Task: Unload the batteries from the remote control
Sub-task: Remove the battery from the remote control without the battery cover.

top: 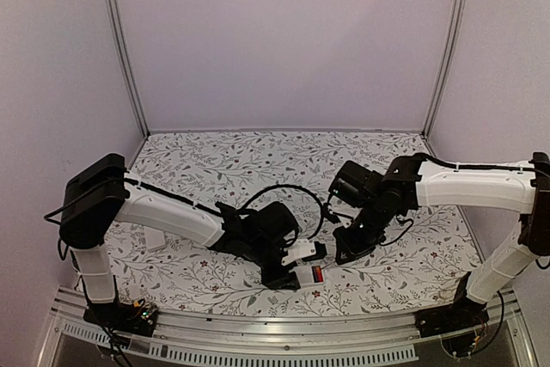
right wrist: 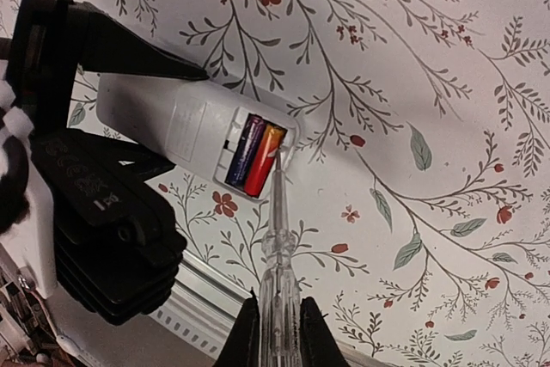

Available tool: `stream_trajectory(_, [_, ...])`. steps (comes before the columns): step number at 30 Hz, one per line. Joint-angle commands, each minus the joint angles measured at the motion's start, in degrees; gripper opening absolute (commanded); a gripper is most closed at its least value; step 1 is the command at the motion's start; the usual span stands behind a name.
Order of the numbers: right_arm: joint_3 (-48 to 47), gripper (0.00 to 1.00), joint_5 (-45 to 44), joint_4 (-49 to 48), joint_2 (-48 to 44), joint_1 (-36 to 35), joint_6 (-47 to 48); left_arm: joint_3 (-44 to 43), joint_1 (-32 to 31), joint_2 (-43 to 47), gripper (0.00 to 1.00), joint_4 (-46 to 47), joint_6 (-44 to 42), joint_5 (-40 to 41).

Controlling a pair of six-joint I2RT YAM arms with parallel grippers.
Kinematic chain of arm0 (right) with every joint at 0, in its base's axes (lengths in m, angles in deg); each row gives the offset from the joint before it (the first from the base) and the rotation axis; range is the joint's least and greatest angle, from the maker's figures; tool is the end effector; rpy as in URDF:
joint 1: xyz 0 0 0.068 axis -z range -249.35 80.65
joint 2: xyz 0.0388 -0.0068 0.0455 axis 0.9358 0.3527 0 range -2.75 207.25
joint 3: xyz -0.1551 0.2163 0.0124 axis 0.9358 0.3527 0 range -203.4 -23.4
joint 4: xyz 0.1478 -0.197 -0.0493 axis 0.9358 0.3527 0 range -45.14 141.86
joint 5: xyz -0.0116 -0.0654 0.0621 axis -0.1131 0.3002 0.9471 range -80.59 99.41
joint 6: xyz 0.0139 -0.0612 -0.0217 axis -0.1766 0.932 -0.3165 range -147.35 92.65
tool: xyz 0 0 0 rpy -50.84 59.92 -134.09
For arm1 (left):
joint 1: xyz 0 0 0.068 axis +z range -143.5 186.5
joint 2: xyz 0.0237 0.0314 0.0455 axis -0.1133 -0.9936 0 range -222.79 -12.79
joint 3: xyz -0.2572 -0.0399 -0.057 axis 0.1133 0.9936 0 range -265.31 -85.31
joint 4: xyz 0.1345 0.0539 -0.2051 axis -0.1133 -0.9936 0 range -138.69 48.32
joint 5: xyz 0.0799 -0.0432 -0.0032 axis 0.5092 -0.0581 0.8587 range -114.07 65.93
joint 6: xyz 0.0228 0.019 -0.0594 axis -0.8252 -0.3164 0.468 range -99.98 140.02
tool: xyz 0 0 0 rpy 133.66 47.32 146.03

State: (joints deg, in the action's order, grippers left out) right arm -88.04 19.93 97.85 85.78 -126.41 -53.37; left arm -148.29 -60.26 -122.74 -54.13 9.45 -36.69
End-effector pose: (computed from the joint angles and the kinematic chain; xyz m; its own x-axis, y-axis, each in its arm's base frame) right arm 0.1443 0.2404 0.2084 -0.8477 -0.5153 -0.1260 -0.5295 0.8076 0.2595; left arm 0.1374 -0.3492 0.1175 -0.1612 0.8295 -0.5347 0.9869 0.1328 -0.0915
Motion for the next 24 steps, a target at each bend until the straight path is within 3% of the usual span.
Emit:
stream_trajectory(1, [0.64,0.0,-1.78,-0.86,2.87,-0.69,-0.19,-1.46,-1.19,-1.23,0.28,-0.3,-0.77,-0.65])
stream_trajectory(10, [8.47,0.0,5.13,-11.88,0.09,0.55,-2.73,-1.03,-1.18,-2.12,0.28,0.07,-0.94,-0.52])
stream_trajectory(20, [18.73,0.0,19.33,-27.1,-11.04,6.47,-5.19,-0.96,-1.09,-2.95,0.27,0.22,-1.08,-0.06])
stream_trajectory(24, [19.02,0.0,19.42,-26.7,-14.27,7.43,-5.73,-0.92,-0.97,-2.98,0.27,0.06,-1.39,0.54])
